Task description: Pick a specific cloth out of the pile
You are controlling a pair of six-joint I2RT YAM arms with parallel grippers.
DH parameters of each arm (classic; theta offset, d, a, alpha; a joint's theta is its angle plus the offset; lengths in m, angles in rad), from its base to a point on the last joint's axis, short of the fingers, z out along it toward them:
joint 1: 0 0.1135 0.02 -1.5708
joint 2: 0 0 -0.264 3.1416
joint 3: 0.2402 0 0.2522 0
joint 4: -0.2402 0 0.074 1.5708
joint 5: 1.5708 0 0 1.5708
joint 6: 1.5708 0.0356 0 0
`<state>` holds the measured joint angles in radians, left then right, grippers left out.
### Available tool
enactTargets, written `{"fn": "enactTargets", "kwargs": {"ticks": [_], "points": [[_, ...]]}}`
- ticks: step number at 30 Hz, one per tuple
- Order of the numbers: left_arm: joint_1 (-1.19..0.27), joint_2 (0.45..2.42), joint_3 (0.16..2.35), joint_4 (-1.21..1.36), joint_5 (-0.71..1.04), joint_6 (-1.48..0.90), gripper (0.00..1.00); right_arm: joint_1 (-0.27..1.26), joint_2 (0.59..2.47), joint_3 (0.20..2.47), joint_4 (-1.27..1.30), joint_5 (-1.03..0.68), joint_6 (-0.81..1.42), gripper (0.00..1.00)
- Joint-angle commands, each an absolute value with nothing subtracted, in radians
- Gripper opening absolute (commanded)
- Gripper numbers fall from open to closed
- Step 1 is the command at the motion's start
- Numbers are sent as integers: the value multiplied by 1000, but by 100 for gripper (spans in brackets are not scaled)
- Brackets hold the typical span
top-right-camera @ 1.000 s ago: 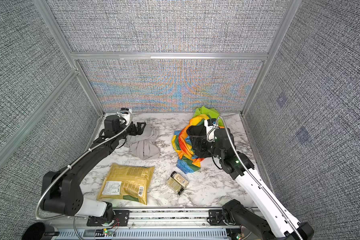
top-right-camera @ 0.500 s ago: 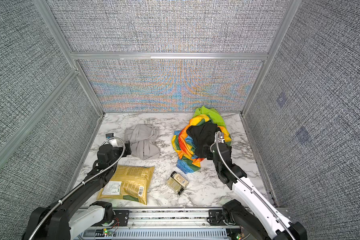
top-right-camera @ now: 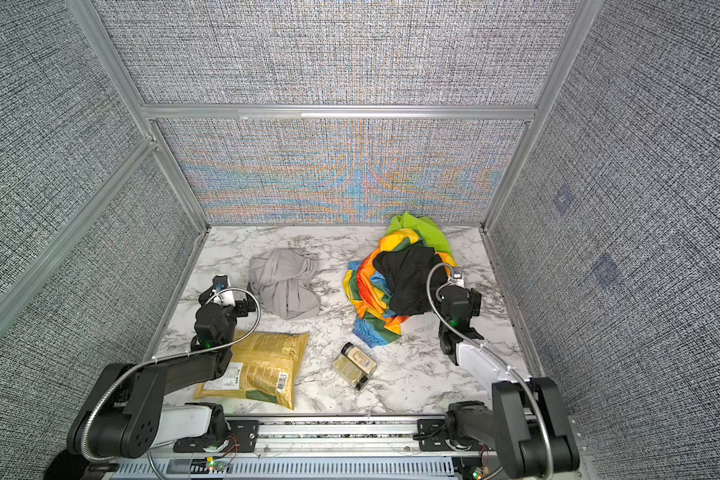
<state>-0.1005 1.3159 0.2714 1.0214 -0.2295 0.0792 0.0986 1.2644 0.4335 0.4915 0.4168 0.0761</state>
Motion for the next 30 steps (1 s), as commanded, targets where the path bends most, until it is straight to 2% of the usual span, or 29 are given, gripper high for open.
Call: {"fn": "enactTargets", "kwargs": {"ticks": [1, 3, 5, 13, 15, 21, 30], "points": [[-100, 1282, 294, 974, -221, 72, 99, 85, 1317, 450, 650, 360, 60, 99], [-97, 1257, 242, 1019, -281, 45, 99, 83, 1346, 452, 666, 343, 49, 99], [-87, 1266, 210, 1049, -262, 29, 99, 81, 1377, 453, 683, 346, 45, 99], [-72, 1531, 119, 1444, -195, 39, 99, 60, 1488, 332, 961, 255, 35, 99], [-72, 1511, 133, 1381, -178, 40, 99, 54, 1521, 308, 1033, 229, 32, 99], [-62, 1505, 151, 1333, -171, 31, 99, 0, 1520, 311, 1016, 106, 50, 99], [-48, 1516, 165, 1326, -144, 23, 99, 11, 1515, 321, 991, 121, 38, 99]]}}
